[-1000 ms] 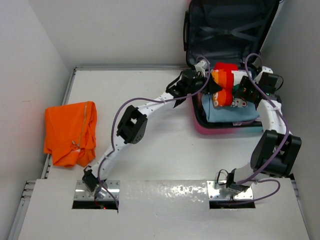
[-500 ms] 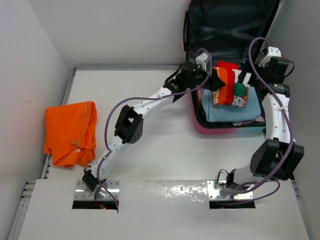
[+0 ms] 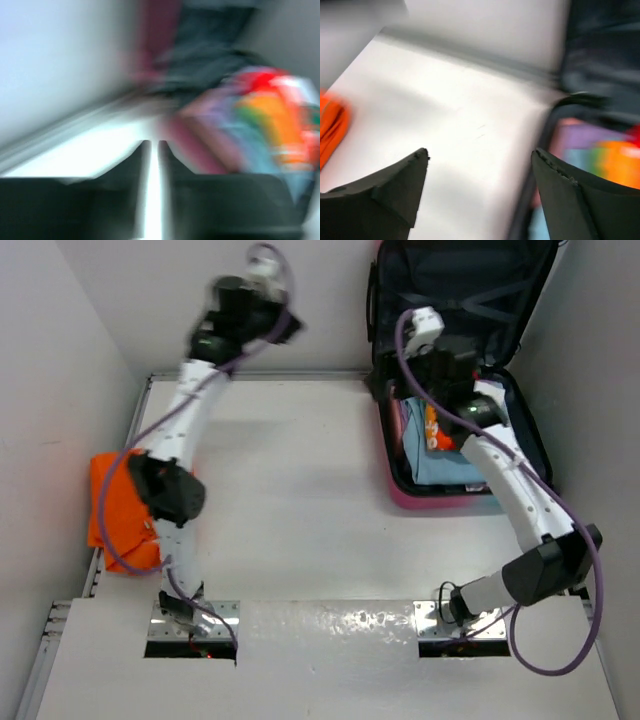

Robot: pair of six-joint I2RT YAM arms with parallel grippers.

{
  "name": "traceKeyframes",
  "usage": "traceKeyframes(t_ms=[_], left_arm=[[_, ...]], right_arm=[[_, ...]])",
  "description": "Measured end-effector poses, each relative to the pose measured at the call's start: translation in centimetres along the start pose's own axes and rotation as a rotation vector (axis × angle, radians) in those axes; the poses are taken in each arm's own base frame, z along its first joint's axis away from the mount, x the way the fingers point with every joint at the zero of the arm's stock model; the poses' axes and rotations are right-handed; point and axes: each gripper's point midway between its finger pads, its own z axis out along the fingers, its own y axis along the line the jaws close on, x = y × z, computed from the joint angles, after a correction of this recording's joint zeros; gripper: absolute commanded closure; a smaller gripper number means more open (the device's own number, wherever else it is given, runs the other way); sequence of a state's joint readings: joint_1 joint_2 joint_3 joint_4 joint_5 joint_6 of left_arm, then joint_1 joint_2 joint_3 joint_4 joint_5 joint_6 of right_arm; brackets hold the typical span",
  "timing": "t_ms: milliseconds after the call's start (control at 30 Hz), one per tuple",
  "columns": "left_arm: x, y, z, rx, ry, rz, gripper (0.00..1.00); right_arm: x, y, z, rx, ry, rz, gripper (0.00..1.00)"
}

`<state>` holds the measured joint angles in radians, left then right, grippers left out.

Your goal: Pack the luggage

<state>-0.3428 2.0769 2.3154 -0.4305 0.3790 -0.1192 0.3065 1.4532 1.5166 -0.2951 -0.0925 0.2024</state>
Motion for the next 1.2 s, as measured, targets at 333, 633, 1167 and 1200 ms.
traceKeyframes(t_ms=[333,633,1167,1200], left_arm=[[9.1,30.8,-37.0,-0.862,0.139,-0.254,0.00],[26.0,32.8,-45.7,-0.943,0.474,-0.531,0.00],[37.4,34.1,-47.3,-0.849,0.628,-0.653,0.14],[37.6,34.0,-46.9,-0.823,0.621,-0.649,0.30]], right_arm=[[15.1,20.8,6.8,-0.430,0.333,0.051,0.14],[21.2,29.5,6.3,-0.587,0.478,0.044,0.13],[19.6,29.6,6.5,-0.591,0.446,-0.009,0.13],[19.7,29.6,6.5,-0.590,0.449,-0.009,0.13]])
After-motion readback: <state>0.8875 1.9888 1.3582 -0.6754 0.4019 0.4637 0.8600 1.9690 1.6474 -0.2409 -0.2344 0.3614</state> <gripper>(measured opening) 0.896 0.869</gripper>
